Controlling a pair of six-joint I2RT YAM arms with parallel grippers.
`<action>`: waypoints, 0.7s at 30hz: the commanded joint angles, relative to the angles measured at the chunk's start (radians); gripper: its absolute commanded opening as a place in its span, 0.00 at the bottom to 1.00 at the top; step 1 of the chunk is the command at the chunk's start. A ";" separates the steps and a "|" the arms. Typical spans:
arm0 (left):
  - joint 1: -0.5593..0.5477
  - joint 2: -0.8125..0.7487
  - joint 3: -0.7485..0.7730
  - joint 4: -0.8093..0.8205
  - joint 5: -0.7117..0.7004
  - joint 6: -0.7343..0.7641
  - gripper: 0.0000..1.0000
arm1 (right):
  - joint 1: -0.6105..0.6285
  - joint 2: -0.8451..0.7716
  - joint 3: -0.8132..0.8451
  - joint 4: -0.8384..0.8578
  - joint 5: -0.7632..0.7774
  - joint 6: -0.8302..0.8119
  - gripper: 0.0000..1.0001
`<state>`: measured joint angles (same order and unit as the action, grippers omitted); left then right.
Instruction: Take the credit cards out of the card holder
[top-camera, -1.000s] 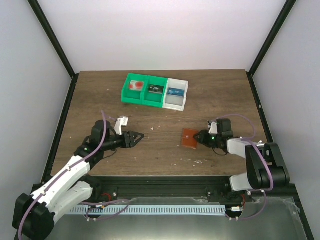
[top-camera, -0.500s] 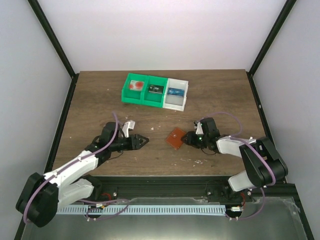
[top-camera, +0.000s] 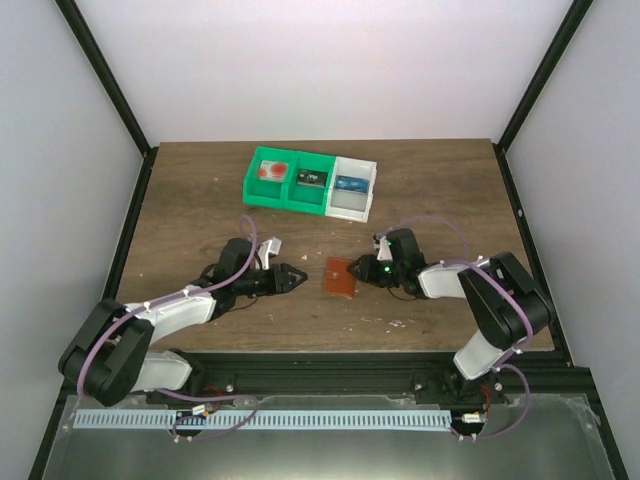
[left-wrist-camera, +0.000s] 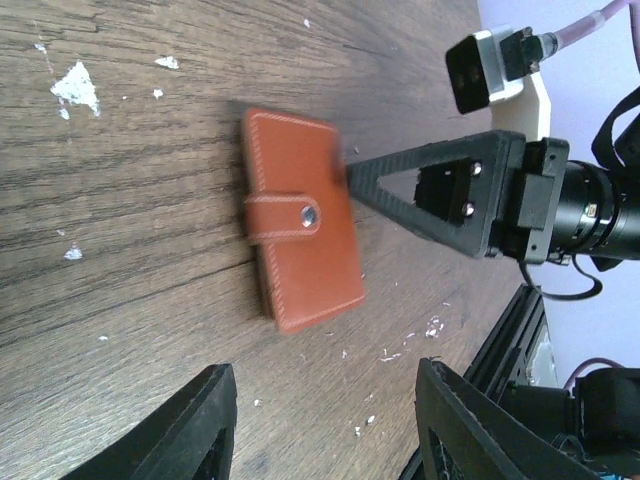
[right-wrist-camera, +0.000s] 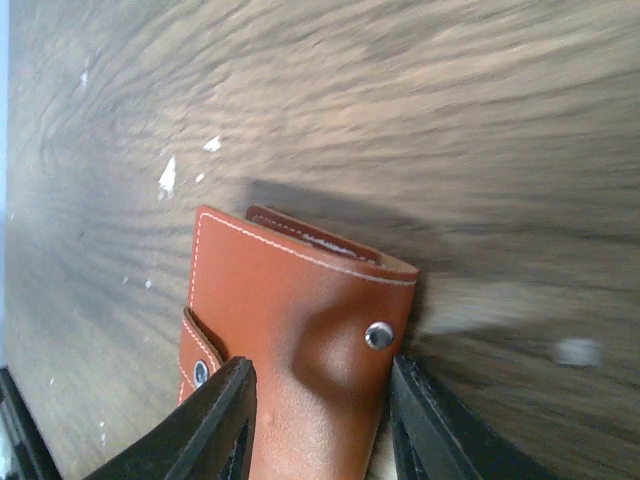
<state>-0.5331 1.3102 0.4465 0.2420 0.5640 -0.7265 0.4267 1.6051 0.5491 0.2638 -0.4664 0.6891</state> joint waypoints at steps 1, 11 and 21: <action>-0.005 -0.015 -0.017 0.043 0.022 0.005 0.51 | 0.094 0.053 0.038 -0.008 -0.059 -0.044 0.39; -0.005 0.034 -0.044 0.088 0.047 0.011 0.34 | 0.161 0.001 0.036 -0.090 -0.012 -0.042 0.37; -0.005 0.197 0.007 0.155 0.049 0.078 0.28 | 0.215 -0.051 -0.049 0.039 0.073 0.206 0.45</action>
<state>-0.5358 1.4574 0.4206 0.3321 0.6117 -0.7033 0.5987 1.5593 0.5217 0.2417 -0.4526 0.8021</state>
